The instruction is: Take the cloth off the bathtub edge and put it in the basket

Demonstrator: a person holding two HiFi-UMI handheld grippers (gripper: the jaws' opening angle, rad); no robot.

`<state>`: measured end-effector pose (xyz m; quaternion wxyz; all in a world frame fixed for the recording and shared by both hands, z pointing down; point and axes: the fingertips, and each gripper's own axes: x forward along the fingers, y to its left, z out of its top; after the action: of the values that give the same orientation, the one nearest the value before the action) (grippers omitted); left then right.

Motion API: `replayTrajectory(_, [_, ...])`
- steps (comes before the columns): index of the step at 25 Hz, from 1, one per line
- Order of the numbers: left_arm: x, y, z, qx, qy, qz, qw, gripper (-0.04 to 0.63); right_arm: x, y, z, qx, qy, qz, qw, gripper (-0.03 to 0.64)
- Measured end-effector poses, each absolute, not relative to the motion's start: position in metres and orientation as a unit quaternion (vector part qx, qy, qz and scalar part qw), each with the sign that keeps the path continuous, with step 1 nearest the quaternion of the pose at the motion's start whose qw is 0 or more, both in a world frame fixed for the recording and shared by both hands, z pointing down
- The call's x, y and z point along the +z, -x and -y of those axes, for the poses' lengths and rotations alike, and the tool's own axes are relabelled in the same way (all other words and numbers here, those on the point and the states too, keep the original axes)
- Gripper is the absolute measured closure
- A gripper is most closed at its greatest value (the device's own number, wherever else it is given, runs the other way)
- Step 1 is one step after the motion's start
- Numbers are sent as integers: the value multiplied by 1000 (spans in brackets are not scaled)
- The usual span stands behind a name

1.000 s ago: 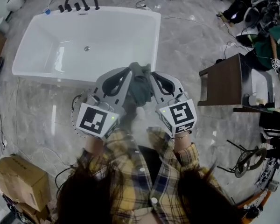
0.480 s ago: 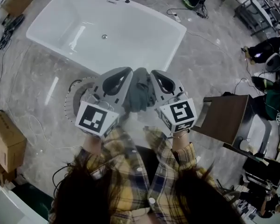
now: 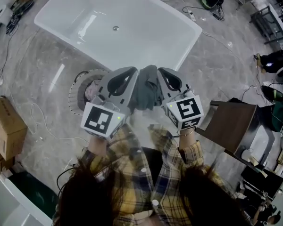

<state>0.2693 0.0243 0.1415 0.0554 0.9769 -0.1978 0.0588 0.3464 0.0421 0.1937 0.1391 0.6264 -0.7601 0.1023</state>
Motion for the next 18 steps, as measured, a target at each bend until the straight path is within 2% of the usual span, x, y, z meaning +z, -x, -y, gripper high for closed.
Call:
replayTrajectory(8, [147,-265,-8,75,-975,196,73,572,205,-345,-28,125,-635,750,136,601])
replayTrajectory(18, [205,-273,-5,97,-972,184,104,572,244,-345,-23,136,-638,744,145,601])
